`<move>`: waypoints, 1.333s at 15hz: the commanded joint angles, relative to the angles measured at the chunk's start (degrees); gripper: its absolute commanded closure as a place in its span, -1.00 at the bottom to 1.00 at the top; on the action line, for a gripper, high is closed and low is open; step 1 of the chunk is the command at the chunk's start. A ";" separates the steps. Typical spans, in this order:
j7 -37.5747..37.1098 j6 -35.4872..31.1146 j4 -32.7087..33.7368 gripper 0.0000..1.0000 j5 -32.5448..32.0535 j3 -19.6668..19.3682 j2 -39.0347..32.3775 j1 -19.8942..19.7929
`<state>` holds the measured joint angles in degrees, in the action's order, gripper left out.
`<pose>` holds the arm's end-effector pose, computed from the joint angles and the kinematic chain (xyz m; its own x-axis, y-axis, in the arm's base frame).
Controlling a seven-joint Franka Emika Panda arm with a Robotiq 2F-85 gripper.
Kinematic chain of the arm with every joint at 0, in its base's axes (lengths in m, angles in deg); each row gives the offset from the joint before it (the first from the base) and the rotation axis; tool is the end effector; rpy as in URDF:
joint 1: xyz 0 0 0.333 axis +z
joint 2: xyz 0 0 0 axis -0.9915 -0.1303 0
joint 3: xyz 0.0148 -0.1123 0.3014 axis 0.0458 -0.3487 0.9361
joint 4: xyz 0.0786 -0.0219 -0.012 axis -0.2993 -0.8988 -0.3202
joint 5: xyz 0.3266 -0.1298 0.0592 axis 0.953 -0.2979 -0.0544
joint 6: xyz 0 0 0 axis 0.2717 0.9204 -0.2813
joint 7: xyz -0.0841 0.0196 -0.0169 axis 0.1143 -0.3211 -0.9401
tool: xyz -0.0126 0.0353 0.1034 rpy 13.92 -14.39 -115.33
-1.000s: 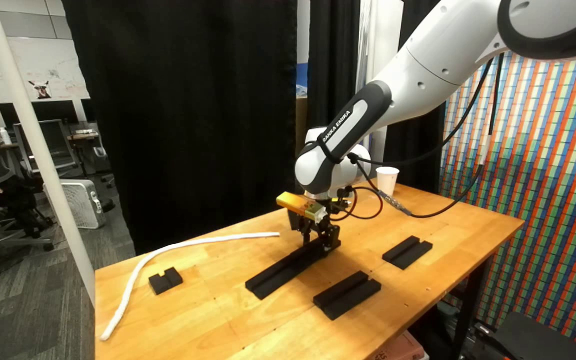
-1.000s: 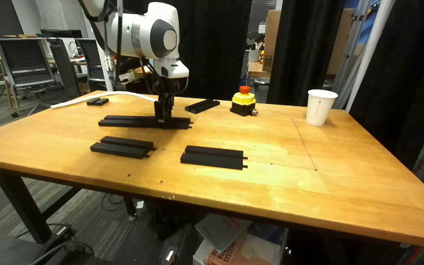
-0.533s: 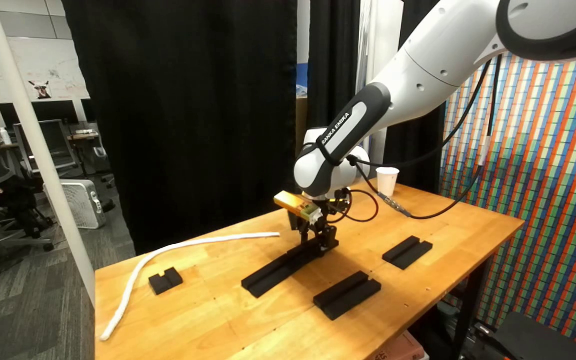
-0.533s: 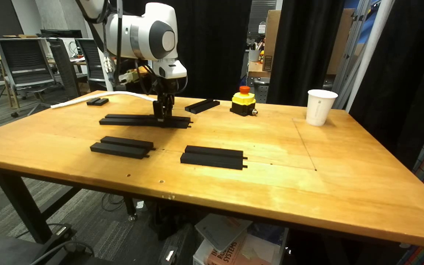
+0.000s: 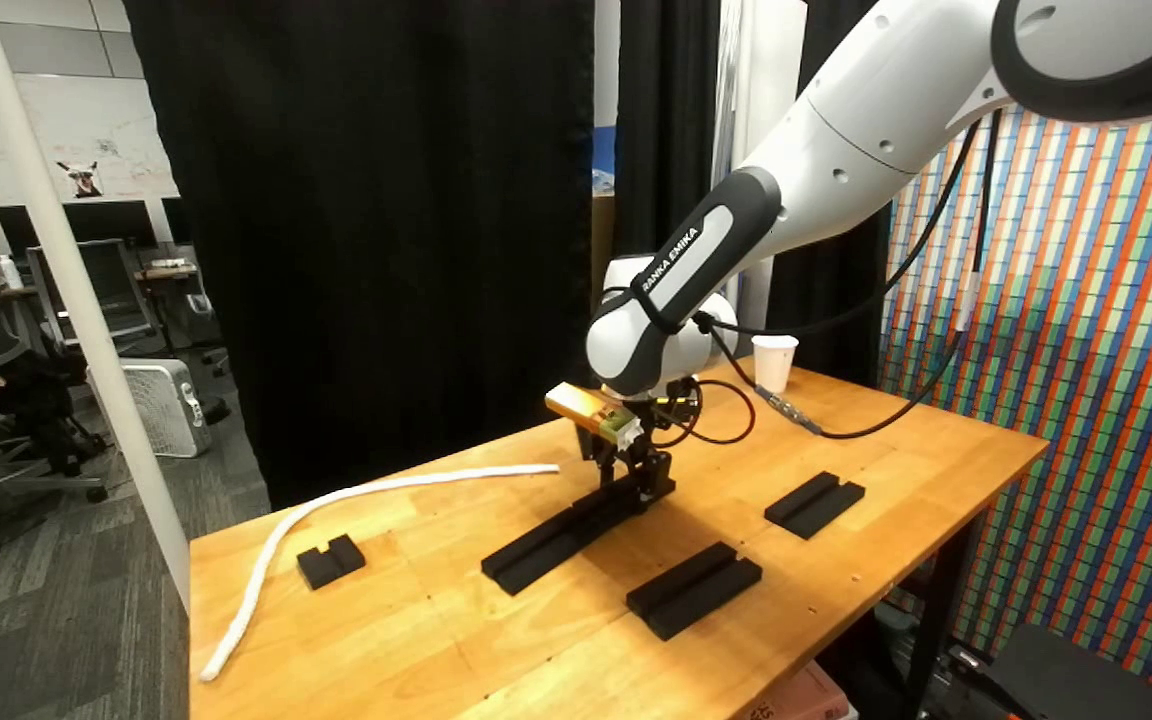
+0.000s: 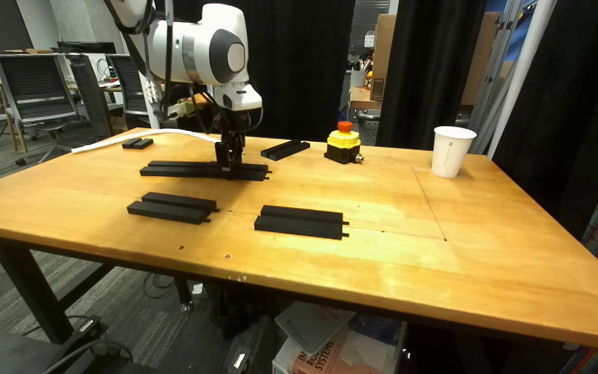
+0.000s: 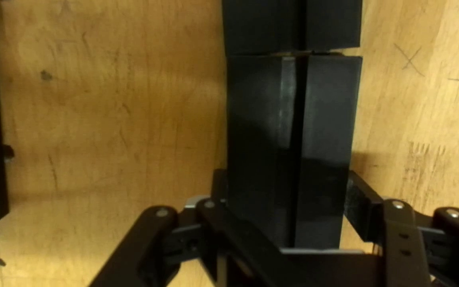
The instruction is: Connect four black pieces together
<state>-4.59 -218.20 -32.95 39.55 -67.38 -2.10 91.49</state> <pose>0.5750 0.0726 0.2799 0.1398 -0.9896 -0.0341 -0.9890 -0.1379 -0.0528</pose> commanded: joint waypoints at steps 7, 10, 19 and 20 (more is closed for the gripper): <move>-0.83 -0.58 1.90 0.09 -2.93 -0.22 -2.88 1.79; -0.91 -0.37 2.26 0.09 -2.94 -0.26 -3.12 1.94; 0.79 -1.05 -0.35 -1.00 -0.51 0.38 1.27 0.49; 0.25 -1.12 -0.63 -1.00 -0.68 0.07 1.86 0.54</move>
<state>-4.54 -218.46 -31.77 37.86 -67.19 -3.49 92.52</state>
